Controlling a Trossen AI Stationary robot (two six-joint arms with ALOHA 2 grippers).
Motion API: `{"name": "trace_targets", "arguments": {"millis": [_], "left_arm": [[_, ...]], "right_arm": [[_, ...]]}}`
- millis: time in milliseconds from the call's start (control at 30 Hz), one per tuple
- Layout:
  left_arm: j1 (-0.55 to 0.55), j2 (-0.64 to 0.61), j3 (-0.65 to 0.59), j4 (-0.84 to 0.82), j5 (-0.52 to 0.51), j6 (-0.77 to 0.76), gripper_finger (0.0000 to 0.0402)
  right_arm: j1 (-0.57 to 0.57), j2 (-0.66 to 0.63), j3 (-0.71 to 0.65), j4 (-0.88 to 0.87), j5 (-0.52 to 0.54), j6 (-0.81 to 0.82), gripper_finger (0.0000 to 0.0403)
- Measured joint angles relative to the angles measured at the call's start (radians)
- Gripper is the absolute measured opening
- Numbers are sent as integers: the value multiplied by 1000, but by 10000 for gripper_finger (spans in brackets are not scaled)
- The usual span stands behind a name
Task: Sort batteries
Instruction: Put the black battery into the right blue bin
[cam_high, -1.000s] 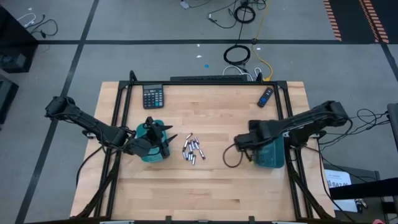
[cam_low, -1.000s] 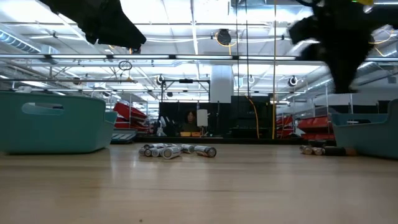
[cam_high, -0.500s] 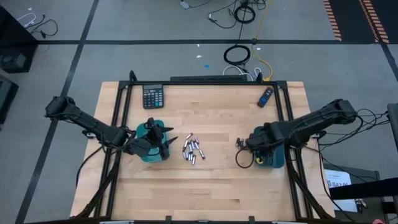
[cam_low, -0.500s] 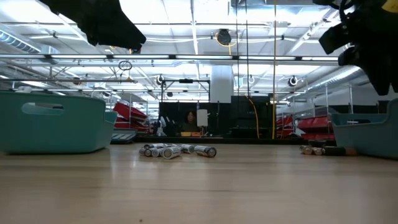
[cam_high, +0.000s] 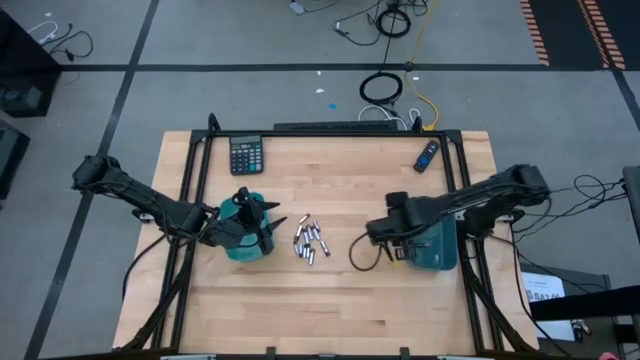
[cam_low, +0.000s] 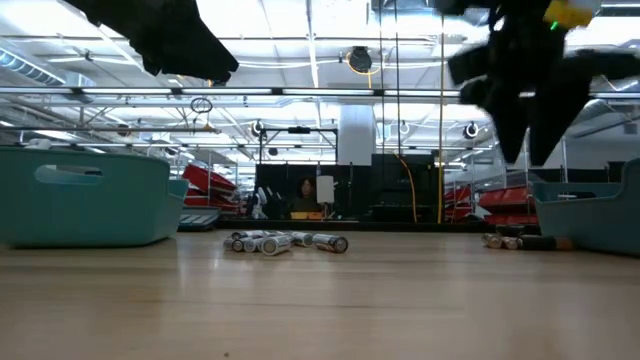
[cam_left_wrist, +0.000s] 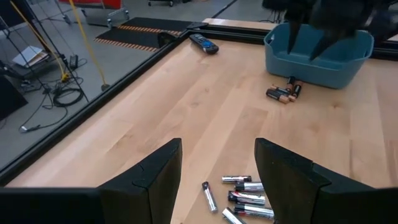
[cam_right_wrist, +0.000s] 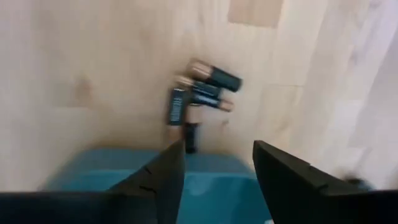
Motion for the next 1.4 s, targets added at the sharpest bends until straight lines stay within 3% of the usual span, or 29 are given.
{"name": "trace_targets", "arguments": {"millis": [100, 267, 700, 1033, 1400], "left_arm": [[1, 0, 0, -5, 0, 0, 214], [1, 0, 0, -13, 17, 1, 214], [1, 0, 0, -35, 19, 8, 214], [1, 0, 0, -41, 19, 9, 214], [1, 0, 0, -65, 19, 1, 214]], "right_arm": [[-24, 57, 0, 39, 41, -125, 171], [-55, 118, 1, 113, 9, -305, 168], [-65, 208, 1, 211, -10, -569, 168], [-83, 242, 2, 221, -11, -609, 166], [-88, 242, -25, 221, -15, -619, 131]]}}
